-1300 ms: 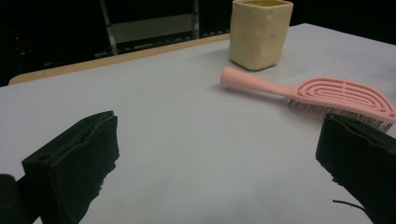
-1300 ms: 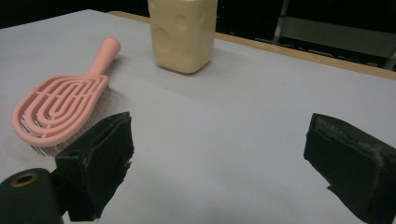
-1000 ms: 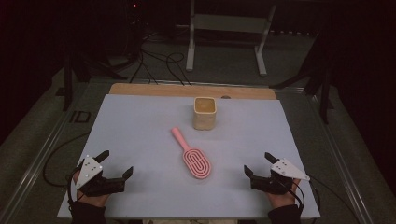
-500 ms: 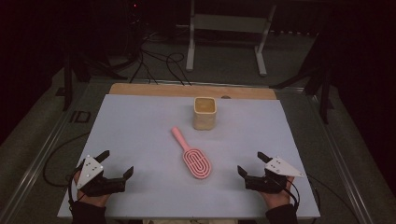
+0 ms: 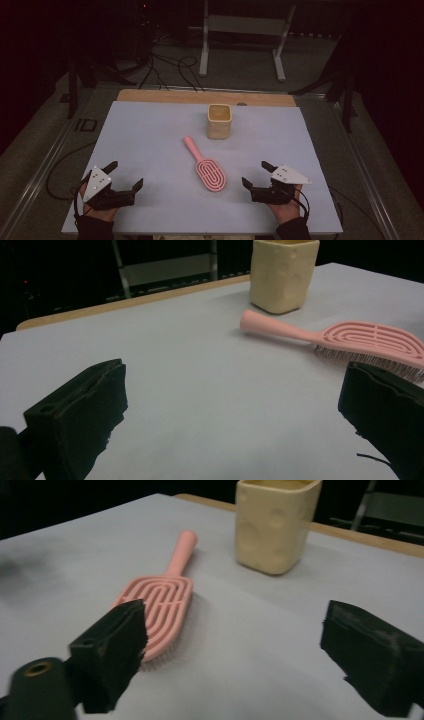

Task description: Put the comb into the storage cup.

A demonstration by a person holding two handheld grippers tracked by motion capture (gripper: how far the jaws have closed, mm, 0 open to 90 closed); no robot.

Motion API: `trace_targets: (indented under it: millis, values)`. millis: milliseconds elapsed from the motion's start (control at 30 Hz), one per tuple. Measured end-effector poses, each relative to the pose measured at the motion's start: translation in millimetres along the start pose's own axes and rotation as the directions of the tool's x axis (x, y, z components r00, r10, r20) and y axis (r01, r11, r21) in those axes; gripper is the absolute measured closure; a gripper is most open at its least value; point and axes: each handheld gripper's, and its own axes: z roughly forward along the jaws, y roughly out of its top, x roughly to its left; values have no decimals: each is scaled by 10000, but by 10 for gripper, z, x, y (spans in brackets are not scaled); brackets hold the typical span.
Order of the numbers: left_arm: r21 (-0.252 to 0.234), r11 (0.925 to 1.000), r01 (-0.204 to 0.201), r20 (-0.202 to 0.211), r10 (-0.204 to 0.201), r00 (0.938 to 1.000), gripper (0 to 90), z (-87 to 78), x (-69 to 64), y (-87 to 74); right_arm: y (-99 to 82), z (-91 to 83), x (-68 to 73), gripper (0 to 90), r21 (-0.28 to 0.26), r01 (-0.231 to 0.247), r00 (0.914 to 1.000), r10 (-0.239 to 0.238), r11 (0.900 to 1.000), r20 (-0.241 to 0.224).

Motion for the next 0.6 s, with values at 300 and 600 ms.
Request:
trace_targets:
  millis: [300,600]
  values:
    - [-43,10000,-12,-18,12,10000,1,-6,0,3,0,86,102,179,229,-45,9984,57,9997,-568]
    - [-79,10000,-7,-31,6,10000,1,-11,-2,5,-2,187,273,304,417,186,9939,-140,9990,-1090]
